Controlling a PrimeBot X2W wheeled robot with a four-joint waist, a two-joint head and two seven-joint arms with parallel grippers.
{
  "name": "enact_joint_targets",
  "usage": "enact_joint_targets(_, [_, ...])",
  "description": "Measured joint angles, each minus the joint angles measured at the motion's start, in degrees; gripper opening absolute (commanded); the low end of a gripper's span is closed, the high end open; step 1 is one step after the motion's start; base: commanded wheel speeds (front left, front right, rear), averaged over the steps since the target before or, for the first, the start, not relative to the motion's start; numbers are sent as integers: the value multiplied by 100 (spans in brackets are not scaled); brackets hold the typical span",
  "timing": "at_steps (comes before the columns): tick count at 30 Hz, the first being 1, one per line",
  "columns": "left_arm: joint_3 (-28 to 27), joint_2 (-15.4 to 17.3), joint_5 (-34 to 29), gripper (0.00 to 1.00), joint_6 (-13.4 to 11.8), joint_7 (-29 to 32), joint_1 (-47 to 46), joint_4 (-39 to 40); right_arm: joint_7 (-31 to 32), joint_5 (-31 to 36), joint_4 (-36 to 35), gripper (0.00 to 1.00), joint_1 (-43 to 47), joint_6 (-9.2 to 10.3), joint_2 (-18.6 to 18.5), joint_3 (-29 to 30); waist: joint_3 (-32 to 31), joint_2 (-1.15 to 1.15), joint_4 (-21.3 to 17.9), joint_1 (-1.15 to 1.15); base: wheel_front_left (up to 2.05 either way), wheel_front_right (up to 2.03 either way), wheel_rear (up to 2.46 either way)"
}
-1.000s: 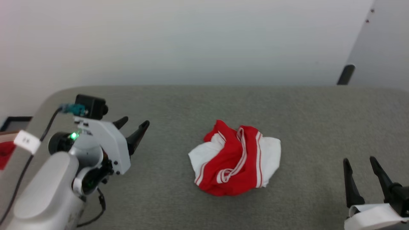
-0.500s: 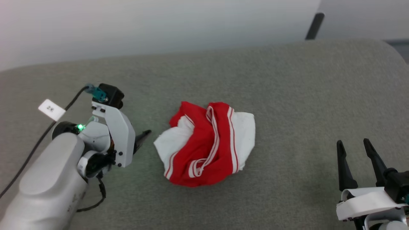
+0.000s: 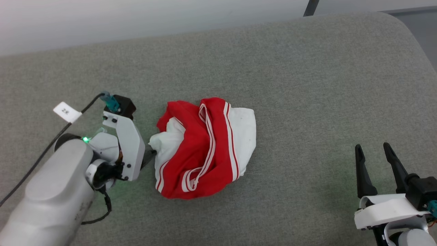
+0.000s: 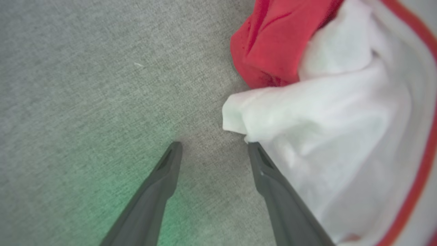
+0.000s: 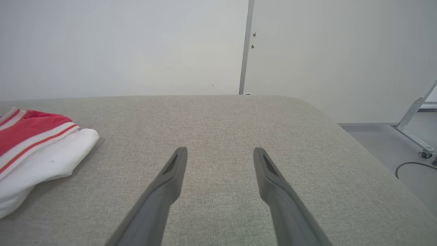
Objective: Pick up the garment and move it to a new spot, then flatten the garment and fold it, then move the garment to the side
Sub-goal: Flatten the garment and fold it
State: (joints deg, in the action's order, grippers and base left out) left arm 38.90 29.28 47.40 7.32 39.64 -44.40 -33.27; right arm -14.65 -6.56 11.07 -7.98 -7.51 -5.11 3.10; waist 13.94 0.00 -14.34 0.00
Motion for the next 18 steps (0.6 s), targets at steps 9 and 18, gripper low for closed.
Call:
enact_joint_targets(9, [152, -179, 378, 100, -4, 48, -21, -38, -24, 9, 67, 100, -80, 1, 18, -33, 27, 0, 8, 0, 0, 0, 0])
enact_joint_targets(18, [343, -349, 664, 0, -10, 66, -102, -135, -30, 20, 116, 100, -85, 0, 20, -82, -11, 0, 12, 0, 0, 0, 0])
